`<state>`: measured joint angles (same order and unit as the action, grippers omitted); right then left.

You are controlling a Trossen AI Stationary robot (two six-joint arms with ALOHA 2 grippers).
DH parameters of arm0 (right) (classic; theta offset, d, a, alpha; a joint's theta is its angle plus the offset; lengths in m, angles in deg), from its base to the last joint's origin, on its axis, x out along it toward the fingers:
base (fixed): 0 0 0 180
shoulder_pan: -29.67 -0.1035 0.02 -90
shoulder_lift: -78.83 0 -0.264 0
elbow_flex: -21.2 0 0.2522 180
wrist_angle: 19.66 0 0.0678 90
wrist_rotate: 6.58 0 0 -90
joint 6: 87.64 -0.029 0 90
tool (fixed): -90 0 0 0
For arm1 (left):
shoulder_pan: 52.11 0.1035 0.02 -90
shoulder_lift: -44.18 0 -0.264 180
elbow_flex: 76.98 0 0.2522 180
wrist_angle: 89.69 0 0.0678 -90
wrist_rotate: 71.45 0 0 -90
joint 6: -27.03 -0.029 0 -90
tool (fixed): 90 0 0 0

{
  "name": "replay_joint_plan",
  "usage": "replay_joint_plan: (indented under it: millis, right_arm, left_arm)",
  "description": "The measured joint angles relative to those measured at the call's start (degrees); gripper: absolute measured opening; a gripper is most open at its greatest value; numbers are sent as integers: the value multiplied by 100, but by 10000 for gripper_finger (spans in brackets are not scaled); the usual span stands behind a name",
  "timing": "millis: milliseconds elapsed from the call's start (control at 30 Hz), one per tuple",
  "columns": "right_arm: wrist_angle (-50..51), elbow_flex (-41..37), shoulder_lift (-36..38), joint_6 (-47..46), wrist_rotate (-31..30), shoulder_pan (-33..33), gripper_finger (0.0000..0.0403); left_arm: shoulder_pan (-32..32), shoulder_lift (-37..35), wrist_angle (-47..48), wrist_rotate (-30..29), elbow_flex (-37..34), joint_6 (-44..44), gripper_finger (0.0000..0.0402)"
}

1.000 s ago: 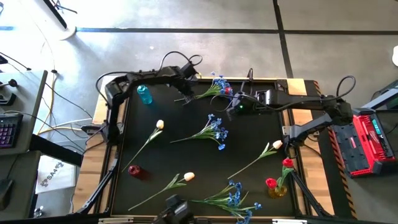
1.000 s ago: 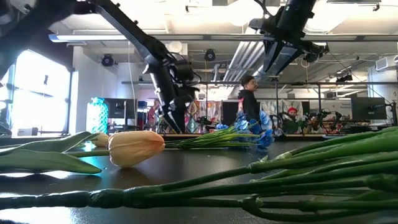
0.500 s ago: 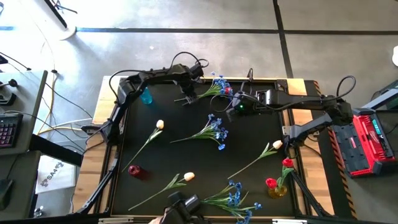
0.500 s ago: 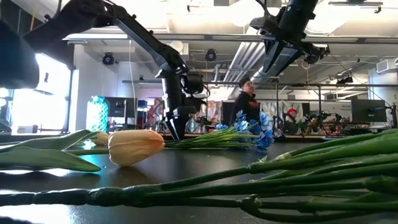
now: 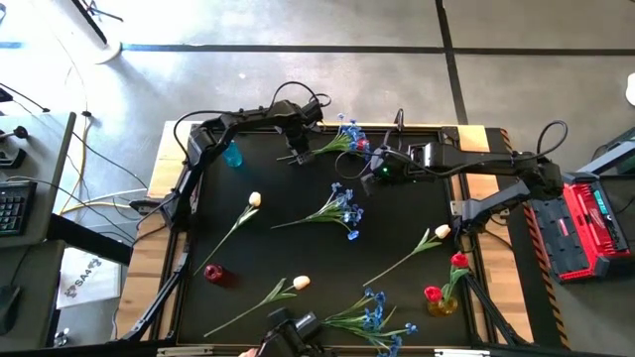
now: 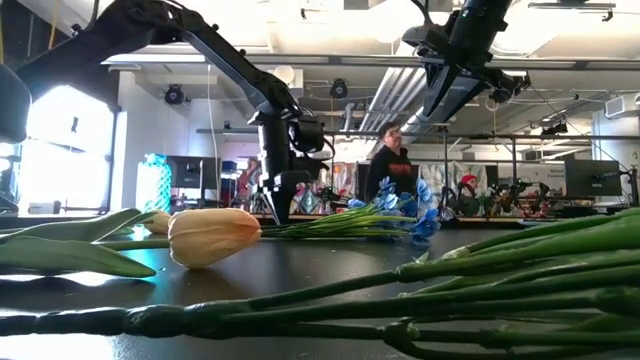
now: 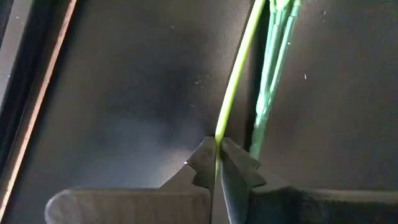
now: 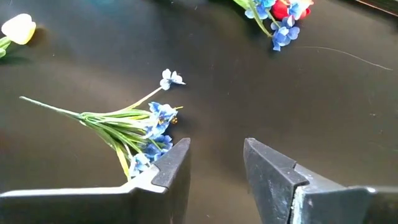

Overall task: Sort flowers into vase by color
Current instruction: Put the red flower into the yellow vase

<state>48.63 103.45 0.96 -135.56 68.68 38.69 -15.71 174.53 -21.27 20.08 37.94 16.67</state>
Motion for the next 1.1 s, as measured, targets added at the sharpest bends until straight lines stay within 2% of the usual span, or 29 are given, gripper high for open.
replay_joint_plan:
  millis: [133, 233, 367, 500, 567, 633, 733, 800, 967, 1100]
  right_arm:
    - [1, 0, 0, 0, 0, 0, 137]
    - [1, 0, 0, 0, 0, 0, 137]
    - [1, 0, 0, 0, 40, -4, 137]
    - [1, 0, 0, -2, 171, -4, 137]
    - [1, 0, 0, -7, 170, -4, 137]
    - [1, 0, 0, -7, 170, -4, 137]
    - [-1, 0, 0, -4, 113, -4, 137]
    - [1, 0, 0, -6, 68, -4, 137]
    - [1, 0, 1, -133, 19, -112, 137]
    - [1, 0, 2, -157, 3, -256, 137]
  left_arm:
    - [-6, -17, 99, 12, 33, 72, 6]
    - [-10, 9, 549, 31, 239, 177, 2]
    - [-52, -11, 1085, 31, 752, 221, 1]
    - [-248, -9, 2087, -38, 1440, 58, 0]
    - [-471, -13, 2631, -384, 1846, -73, 0]
    - [-761, -13, 3010, -1224, 2178, -173, 0]
    - [-1200, -20, 2865, -2531, 2415, -481, 0]
    - [-1434, -20, 2709, -3080, 2447, -618, 0]
    - [-1885, -52, 2642, -3832, 2447, -699, 0]
    - [-2045, -193, 2974, -3849, 2502, -732, 0]
